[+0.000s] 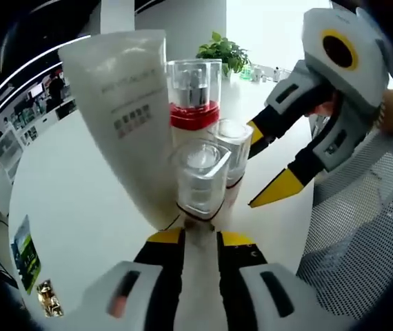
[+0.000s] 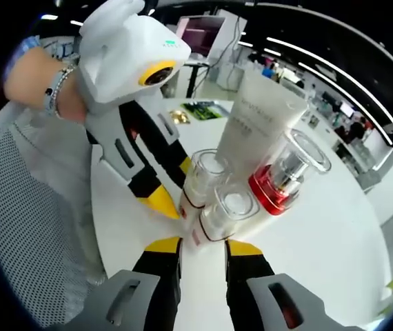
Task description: Arrange the skincare products in the storage area until every visible bottle or jar stands upright without overlapping.
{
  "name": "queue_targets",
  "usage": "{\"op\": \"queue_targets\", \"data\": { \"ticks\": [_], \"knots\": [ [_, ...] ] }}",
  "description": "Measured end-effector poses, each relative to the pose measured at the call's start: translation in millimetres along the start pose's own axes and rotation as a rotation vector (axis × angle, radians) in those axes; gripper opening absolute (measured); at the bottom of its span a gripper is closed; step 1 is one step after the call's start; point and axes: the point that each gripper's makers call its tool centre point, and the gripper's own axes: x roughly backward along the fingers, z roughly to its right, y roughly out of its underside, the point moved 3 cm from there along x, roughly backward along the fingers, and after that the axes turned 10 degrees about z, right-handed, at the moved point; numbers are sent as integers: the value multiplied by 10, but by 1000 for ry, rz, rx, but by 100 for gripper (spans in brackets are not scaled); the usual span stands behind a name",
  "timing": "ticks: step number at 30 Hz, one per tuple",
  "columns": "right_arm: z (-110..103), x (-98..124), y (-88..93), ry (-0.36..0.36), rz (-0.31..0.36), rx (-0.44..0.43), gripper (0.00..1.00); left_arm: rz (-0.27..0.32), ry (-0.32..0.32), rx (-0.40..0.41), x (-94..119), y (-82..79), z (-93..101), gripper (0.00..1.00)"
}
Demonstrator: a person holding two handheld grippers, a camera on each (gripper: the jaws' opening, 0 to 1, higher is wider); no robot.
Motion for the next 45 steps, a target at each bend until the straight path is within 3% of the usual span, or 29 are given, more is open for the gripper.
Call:
{"op": "queue_targets", "data": {
  "ticks": [7,13,18,21,27,31,34,39,45],
  "knots": [
    [-10,-15,-3,-4,-1,27,21,1,0,-2,-18,3,2,18],
    [-29,-19,22,-12,-14,27,21,-35,5,0,-24,72,5,19],
    [-53,-35,104,-23,-60,30,20,-37,-4,7,-11,66,-14,19],
    [-45,-29,209,-18,-126,34,19,-80,-22,24,15,144,-63,19],
    [-111,-40,258,-43,-158,32,19,-148,-45,51,86,245,-138,24],
    [-150,-50,251,-47,-164,82,16,-180,-93,52,233,213,-256,28],
    [-218,-70,229,-59,-167,125,15,-192,-179,46,414,187,-434,30],
    [-330,-115,181,-92,-156,172,14,-152,-298,77,673,139,-718,32],
    [-401,-142,73,-96,-121,270,11,-79,-457,224,1034,205,-1077,32]
  ]
}}
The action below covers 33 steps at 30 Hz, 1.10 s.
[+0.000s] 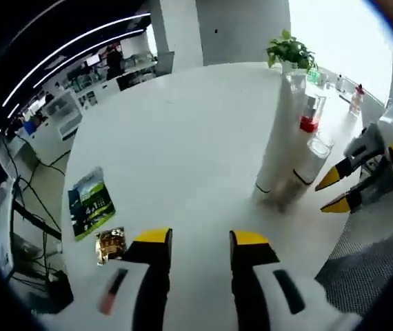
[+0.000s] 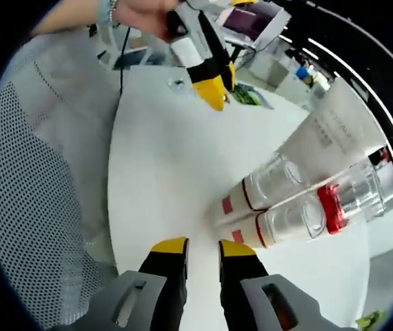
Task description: Arrange the skincare products in the storage area until every visible bottle or jar stands upright without overlapping.
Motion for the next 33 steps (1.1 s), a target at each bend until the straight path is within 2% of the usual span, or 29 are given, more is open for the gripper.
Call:
{"op": "queue_targets", "data": {
  "ticks": [5,6,8,14,19,21,24,26,30,33],
  "knots": [
    [-82,-42,-30,-30,-1,31,12,17,-146,88,74,49,-393,35],
    [-98,-54,-13,-36,-13,48,12,29,-183,117,79,75,-489,36],
    [-117,-65,-6,-39,-20,74,12,11,-252,166,108,171,-657,38],
    [-128,-69,-38,-41,-15,92,12,13,-406,290,215,337,-1008,50],
    [-143,-89,-49,-40,-23,111,12,-32,-506,402,297,600,-1217,62],
    [-145,-96,-62,-38,-22,126,12,-40,-521,485,309,699,-1246,66],
    [-130,-100,-55,-26,-30,158,12,-44,-500,573,267,783,-1217,67],
    [-123,-96,-41,-23,-36,167,12,-55,-491,556,234,792,-1183,68],
    [-96,-90,-16,-15,-44,175,11,-126,-494,438,184,839,-1147,70],
    [-87,-86,-13,-13,-44,176,11,-174,-490,436,141,940,-1129,70]
  ]
}}
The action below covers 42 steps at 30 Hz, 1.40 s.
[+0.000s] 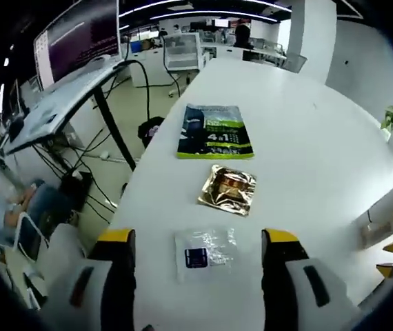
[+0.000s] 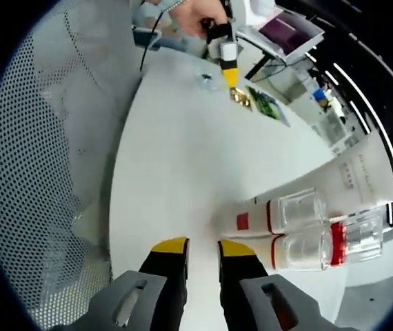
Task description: Arrange the skincare products in the storage area until every visible bottle or jar stands upright without overlapping.
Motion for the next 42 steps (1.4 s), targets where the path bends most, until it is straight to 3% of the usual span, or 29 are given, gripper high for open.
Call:
{"op": "queue_targets", "data": {
  "ticks": [5,6,8,13,15,16,18,20,27,29,33,37,42],
  "knots": [
    [12,9,4,6,-5,17,11,-121,-17,42,-68,290,-47,68],
    [11,8,5,5,-6,19,11,-55,-2,193,-117,241,9,70],
    [7,3,17,3,-15,33,11,-10,-9,67,-106,198,-50,72],
    [5,6,2,3,-11,58,9,-16,14,65,-109,202,53,75],
    [0,4,6,3,-15,66,9,-28,29,66,-202,205,-3,74],
    [-2,0,15,3,-20,74,9,7,7,38,-119,183,35,73],
    [-8,-7,30,1,-27,84,8,-39,43,43,-134,193,42,62],
    [-13,-8,35,-1,-30,88,8,-10,52,-9,-78,149,84,39],
    [-36,-20,42,-10,-32,92,8,-50,54,8,-23,173,101,36],
    [-31,-14,22,-9,-22,81,8,-70,83,70,3,166,166,35],
    [15,3,-32,8,4,51,8,48,151,197,89,-103,304,35],
    [62,22,-143,23,67,-25,8,180,213,101,324,-442,433,36],
    [145,54,-274,50,139,-109,9,297,259,-9,581,-621,570,36]
  ]
}}
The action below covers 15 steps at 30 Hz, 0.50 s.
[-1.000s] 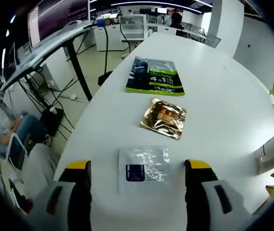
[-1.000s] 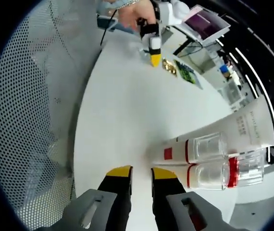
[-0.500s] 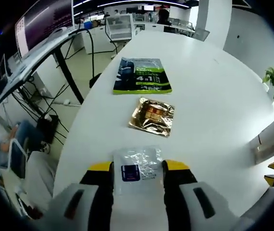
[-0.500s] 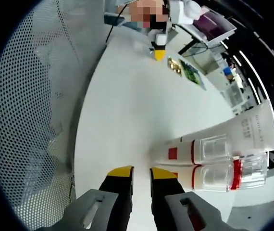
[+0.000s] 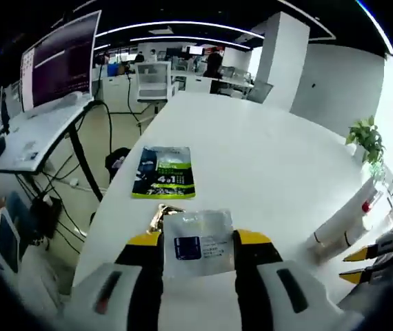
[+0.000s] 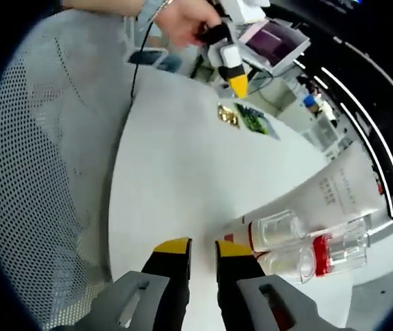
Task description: Arrange the skincare products in the storage area until every visible bottle or jar stands upright without overlapping.
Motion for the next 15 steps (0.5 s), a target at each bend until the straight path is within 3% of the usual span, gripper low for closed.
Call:
{"op": "queue_targets", "data": {
  "ticks": [3,5,7,9,12,13,14,15],
  "knots": [
    [13,7,-28,6,12,-5,8,68,49,8,141,-144,103,36],
    [60,39,-192,31,92,-53,8,117,82,26,292,-242,180,36],
    [128,83,-364,64,165,-131,9,170,80,-36,443,-306,229,36],
    [218,156,-643,97,275,-269,11,199,85,-141,598,-321,342,36],
    [339,286,-1080,111,474,-462,13,263,172,-150,760,-331,601,36],
    [388,328,-1223,116,550,-563,14,272,198,-148,792,-318,661,36],
    [403,336,-1262,117,573,-607,14,285,222,-156,807,-307,693,36],
    [427,347,-1357,104,634,-724,15,314,255,-195,821,-288,748,36]
  ]
}}
